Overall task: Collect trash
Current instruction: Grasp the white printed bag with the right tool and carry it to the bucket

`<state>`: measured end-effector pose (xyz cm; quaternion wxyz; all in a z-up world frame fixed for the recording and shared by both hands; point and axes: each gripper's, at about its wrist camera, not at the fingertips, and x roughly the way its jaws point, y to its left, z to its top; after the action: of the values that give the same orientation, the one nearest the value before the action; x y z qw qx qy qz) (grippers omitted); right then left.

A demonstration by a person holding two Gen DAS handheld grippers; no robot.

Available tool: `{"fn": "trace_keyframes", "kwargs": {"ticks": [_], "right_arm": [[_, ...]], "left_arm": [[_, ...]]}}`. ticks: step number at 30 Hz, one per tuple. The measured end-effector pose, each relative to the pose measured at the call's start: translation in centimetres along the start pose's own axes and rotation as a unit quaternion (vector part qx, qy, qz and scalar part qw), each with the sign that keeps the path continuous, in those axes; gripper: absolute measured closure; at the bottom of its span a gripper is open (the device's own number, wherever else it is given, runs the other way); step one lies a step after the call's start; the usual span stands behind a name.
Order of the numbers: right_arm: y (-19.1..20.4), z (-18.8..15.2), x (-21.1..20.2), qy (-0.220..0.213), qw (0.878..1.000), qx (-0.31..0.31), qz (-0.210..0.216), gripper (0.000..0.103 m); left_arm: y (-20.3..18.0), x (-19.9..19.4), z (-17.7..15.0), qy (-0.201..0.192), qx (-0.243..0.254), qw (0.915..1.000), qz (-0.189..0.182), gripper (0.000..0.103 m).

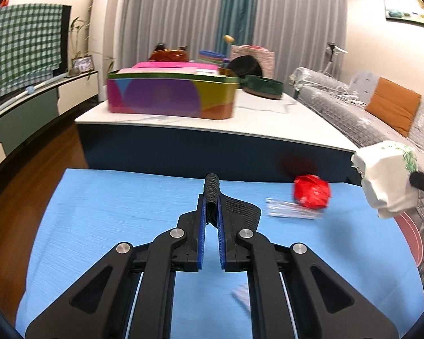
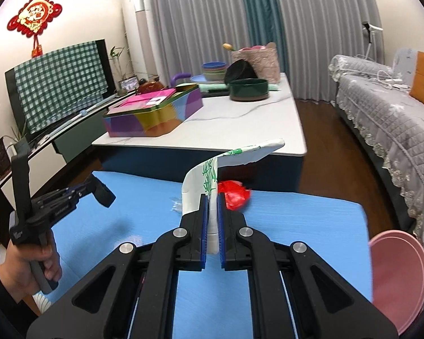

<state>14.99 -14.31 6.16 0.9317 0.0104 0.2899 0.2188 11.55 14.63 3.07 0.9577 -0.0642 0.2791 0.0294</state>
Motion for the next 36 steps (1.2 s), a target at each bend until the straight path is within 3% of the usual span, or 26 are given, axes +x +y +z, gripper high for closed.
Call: {"fn": "trace_keyframes", "kwargs": {"ticks": [10,36], "right_arm": [[-2.6,-1.1,-2.9,-0.004,0.999,0.006,-0.031,0.096],[-11.1,-3.6,-9.1,-0.013,0.992,0.045,-0.117,0.096]], "left_arm": [[-4.2,-1.1,-1.4,-0.003,-0.01,0.9994,-0.034,0.095],[-17.5,0.3,-2.0,-0.002,0.054,0.9896,-0.133,0.095]]}}
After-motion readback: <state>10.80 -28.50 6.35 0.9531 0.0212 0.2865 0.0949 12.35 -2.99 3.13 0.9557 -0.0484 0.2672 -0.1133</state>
